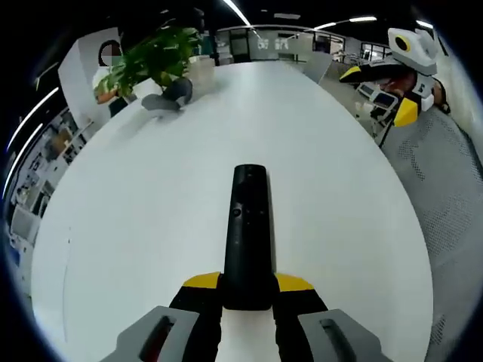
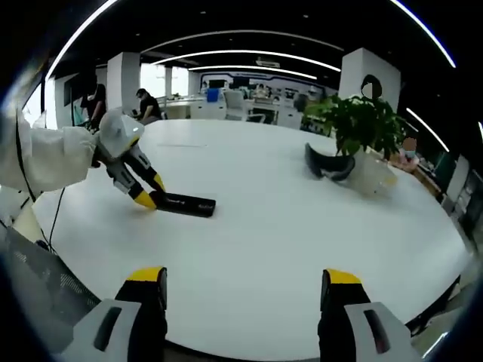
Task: Press the specified remote control buttons in sequence, fully releasing each button before pressing the next.
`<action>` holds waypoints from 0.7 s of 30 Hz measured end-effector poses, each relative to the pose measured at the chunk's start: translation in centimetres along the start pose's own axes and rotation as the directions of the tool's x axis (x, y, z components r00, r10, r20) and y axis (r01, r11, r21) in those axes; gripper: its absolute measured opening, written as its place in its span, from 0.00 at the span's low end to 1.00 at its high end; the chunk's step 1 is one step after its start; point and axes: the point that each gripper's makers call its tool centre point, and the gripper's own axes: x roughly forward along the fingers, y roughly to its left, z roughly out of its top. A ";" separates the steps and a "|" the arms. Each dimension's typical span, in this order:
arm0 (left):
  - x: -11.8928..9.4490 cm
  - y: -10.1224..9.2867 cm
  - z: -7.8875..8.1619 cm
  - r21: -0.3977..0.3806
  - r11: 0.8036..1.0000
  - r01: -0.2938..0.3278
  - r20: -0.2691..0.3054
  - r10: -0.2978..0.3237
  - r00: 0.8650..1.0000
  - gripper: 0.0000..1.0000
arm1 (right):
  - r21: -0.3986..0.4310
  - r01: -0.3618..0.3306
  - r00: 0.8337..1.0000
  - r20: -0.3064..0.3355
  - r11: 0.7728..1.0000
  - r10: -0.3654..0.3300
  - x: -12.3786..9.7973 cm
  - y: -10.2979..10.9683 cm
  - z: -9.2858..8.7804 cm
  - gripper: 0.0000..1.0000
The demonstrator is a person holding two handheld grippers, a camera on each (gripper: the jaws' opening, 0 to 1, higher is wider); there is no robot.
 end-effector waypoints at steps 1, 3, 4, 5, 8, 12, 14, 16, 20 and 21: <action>0.0 0.4 -0.1 0.008 1.000 -0.005 -0.008 0.005 1.000 0.25 | 0.002 -0.003 1.000 -0.002 1.000 0.003 0.0 0.0 0.0 0.81; 0.1 1.1 -0.2 0.007 1.000 -0.010 -0.010 0.010 1.000 0.25 | -0.003 0.002 1.000 -0.013 1.000 -0.002 0.1 0.0 -0.3 0.81; 0.0 1.7 -0.3 0.012 1.000 -0.018 -0.017 0.018 1.000 0.25 | -0.004 0.003 1.000 -0.016 1.000 -0.003 0.1 -0.1 -0.3 0.81; 0.0 2.1 -0.2 0.008 1.000 -0.019 -0.012 0.019 1.000 0.25 | -0.002 0.002 1.000 -0.016 1.000 -0.002 0.1 -0.1 -0.3 0.81; -0.3 3.3 -0.3 0.003 1.000 -0.031 -0.019 0.031 0.999 0.25 | -0.004 0.002 1.000 -0.020 1.000 -0.002 0.1 -0.1 -0.4 0.81; 0.1 4.8 -0.5 -0.004 0.999 -0.050 -0.019 0.049 0.999 0.25 | -0.009 -0.002 1.000 -0.029 1.000 0.002 0.2 0.1 -0.6 0.80; 0.2 5.4 -0.3 -0.007 0.998 -0.057 -0.016 0.057 0.998 0.25 | -0.009 -0.004 1.000 -0.031 1.000 0.003 0.2 0.1 -0.6 0.80; 0.6 5.9 -0.3 -0.016 0.998 -0.061 -0.015 0.061 0.998 0.25 | -0.010 -0.004 0.999 -0.034 1.000 0.004 0.2 0.1 -0.7 0.79; 1.2 6.9 -0.3 -0.020 0.997 -0.070 -0.010 0.070 0.997 0.25 | -0.008 -0.009 0.999 -0.047 1.000 0.008 0.2 0.2 -0.9 0.78; 1.3 7.1 -0.2 -0.020 0.997 -0.072 -0.009 0.072 0.997 0.25 | -0.008 -0.008 0.999 -0.045 1.000 0.008 0.2 0.2 -0.9 0.78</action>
